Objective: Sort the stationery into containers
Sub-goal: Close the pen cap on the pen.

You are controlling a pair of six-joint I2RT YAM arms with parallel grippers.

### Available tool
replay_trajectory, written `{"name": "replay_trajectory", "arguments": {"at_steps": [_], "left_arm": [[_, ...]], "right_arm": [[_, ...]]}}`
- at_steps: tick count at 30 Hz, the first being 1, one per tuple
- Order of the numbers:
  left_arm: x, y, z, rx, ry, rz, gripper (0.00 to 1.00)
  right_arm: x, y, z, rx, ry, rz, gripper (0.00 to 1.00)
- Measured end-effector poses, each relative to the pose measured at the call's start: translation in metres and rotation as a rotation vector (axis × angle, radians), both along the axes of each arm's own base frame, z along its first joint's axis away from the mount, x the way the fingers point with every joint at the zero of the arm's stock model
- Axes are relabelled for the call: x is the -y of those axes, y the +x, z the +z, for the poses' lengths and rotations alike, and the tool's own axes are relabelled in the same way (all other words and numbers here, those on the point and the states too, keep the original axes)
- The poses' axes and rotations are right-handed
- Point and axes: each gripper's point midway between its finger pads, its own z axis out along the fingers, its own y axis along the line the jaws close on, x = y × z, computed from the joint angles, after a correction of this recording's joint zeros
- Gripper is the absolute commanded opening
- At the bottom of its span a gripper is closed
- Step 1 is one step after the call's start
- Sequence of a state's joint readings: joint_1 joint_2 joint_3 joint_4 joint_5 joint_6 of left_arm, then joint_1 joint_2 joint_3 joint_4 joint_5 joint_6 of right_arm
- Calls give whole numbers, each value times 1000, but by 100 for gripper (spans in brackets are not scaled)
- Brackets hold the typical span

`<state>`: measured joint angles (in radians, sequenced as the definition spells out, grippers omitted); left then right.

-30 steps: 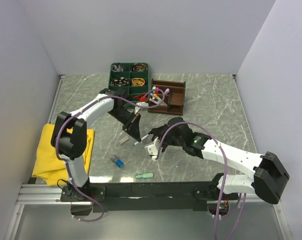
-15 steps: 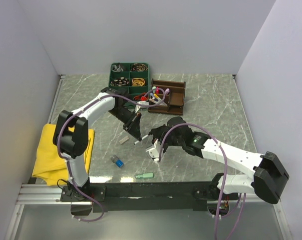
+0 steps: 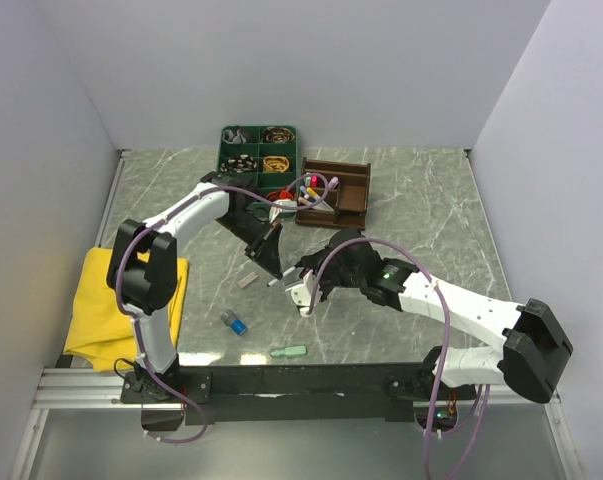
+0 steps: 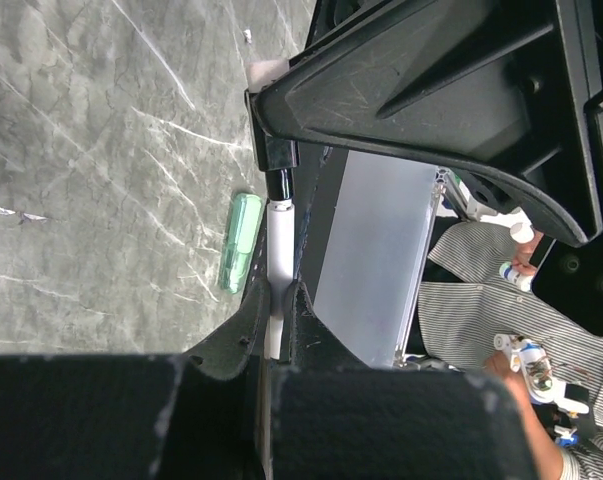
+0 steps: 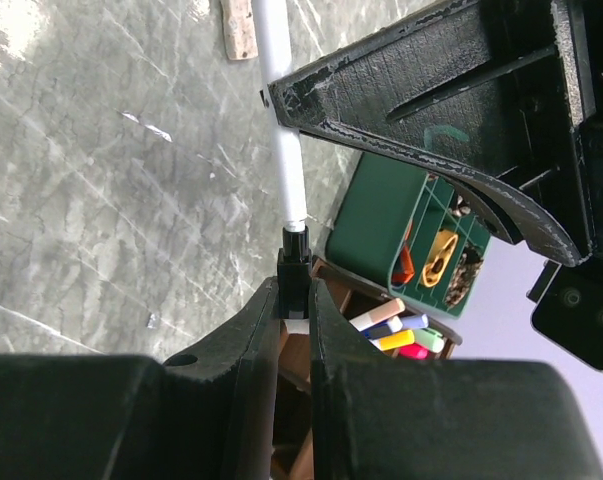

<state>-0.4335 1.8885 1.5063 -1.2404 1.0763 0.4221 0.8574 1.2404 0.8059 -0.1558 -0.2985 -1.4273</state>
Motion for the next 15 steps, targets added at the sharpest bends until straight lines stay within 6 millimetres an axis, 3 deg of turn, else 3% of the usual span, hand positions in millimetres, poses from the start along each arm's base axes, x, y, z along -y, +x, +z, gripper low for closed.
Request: {"name": "replay_trajectory", "arguments": {"at_steps": [15], "left_arm": [[5,-7,-1,-33,17,-17,1]], "right_arm": [[3,-7,0,52,-4,19,0]]}}
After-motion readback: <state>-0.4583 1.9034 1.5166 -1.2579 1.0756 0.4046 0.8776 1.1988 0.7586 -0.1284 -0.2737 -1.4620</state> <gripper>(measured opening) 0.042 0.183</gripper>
